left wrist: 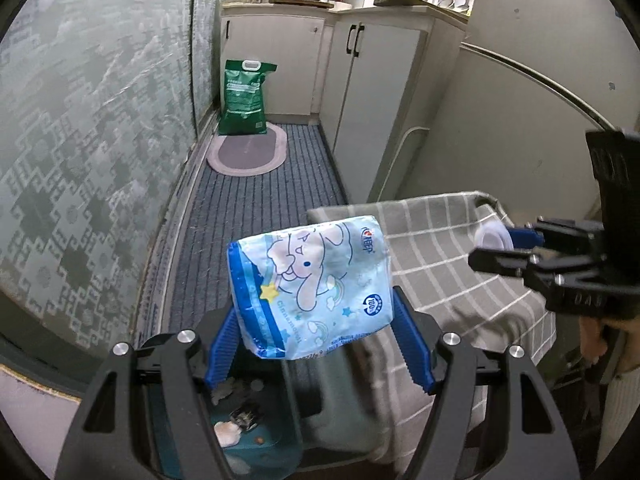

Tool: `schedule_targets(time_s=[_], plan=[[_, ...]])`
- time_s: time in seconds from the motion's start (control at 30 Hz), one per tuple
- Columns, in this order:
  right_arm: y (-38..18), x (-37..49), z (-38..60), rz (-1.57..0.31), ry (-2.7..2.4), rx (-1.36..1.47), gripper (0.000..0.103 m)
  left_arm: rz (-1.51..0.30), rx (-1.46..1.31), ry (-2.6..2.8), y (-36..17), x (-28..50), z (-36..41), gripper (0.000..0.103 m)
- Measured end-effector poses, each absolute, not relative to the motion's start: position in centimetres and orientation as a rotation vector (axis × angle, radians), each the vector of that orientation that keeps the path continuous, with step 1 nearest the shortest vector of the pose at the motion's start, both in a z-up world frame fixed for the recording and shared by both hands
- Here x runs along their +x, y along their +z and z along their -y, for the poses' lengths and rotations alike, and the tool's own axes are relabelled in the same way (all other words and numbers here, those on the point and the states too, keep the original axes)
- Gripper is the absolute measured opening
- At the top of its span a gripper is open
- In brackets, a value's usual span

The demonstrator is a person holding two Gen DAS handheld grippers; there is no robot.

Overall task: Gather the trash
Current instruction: 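Carry the wipes pack and white lid to the teal bin and release both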

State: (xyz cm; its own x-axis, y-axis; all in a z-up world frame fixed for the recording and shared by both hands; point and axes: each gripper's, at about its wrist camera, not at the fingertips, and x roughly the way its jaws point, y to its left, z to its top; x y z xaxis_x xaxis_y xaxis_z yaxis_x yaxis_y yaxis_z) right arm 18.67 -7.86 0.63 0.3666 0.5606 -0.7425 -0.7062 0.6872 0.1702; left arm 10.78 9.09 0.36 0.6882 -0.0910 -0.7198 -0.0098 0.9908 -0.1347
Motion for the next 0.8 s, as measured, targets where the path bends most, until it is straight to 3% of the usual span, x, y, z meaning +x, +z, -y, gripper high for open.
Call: schedule_targets(time_s=[0.6, 0.8], plan=[[1.1, 16.0, -3.5, -0.875, 0.995, -0.239, 0.039, -0.902, -0.105, 0.007, -3.2, 5.7, -16.8, 0.075], [0.6, 15.7, -6.4, -0.89, 1.025, -0.252, 0.039, -0.955, -0.072, -0.007, -5.0, 5.1, -17.7, 0.08]])
